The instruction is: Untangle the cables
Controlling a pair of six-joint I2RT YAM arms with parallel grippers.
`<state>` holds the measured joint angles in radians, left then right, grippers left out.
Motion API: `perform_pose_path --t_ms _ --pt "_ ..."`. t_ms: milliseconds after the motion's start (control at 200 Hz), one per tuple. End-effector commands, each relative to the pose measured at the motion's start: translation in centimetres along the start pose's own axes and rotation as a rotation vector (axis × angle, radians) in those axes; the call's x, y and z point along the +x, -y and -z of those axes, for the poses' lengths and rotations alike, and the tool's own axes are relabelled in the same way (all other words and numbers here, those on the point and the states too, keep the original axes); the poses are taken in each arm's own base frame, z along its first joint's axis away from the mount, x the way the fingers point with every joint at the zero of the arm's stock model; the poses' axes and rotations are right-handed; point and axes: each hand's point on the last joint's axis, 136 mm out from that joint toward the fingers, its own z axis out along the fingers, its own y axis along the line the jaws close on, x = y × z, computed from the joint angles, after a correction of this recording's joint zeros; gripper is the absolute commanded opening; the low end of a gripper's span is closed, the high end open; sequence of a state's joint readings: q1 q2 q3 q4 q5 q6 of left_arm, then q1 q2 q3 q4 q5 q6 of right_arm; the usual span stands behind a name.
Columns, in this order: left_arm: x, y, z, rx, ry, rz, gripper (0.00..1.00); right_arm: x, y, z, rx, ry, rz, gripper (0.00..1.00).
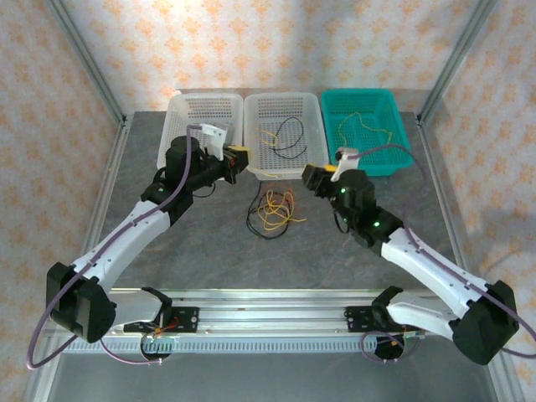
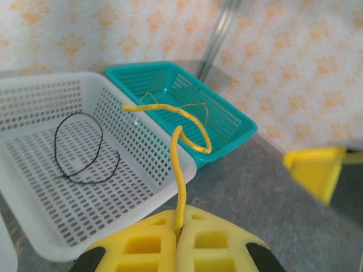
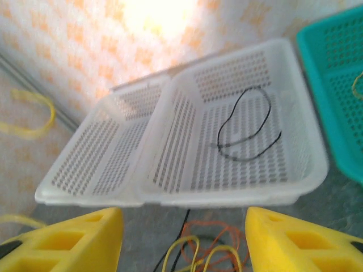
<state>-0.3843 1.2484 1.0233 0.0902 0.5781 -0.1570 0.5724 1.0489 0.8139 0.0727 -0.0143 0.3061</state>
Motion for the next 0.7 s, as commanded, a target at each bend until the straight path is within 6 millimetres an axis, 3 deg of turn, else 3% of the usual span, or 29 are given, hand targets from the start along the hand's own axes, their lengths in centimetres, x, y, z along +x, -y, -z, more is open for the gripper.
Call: perform_pose_path --t_ms 0,220,390,546,696 --pt "-1.5 3.4 0.7 0.17 0.082 -0.242 0.0 -2.4 -2.1 0.6 -0.139 -0.047 0.029 0.6" --pt "-1.0 6.0 1.5 0.299 0.119 -0.44 0.0 -3.4 -6.1 0.8 -0.341 -0.193 0.16 0.56" --pt "-0.3 7.0 0.9 0.344 0.06 -0.507 0.0 -4.4 -7.6 1.4 -0.392 -0.203 0.239 0.54" --pt "0.2 7.3 0.4 0.351 0.039 -0.518 0.0 -3.4 -6.6 -0.2 -0.336 -0.276 0.282 0.52" --pt "0.5 7.4 -0.2 0.358 0.024 -0.517 0.0 -3.3 -6.8 -0.2 -0.355 -0.276 0.327 0.51"
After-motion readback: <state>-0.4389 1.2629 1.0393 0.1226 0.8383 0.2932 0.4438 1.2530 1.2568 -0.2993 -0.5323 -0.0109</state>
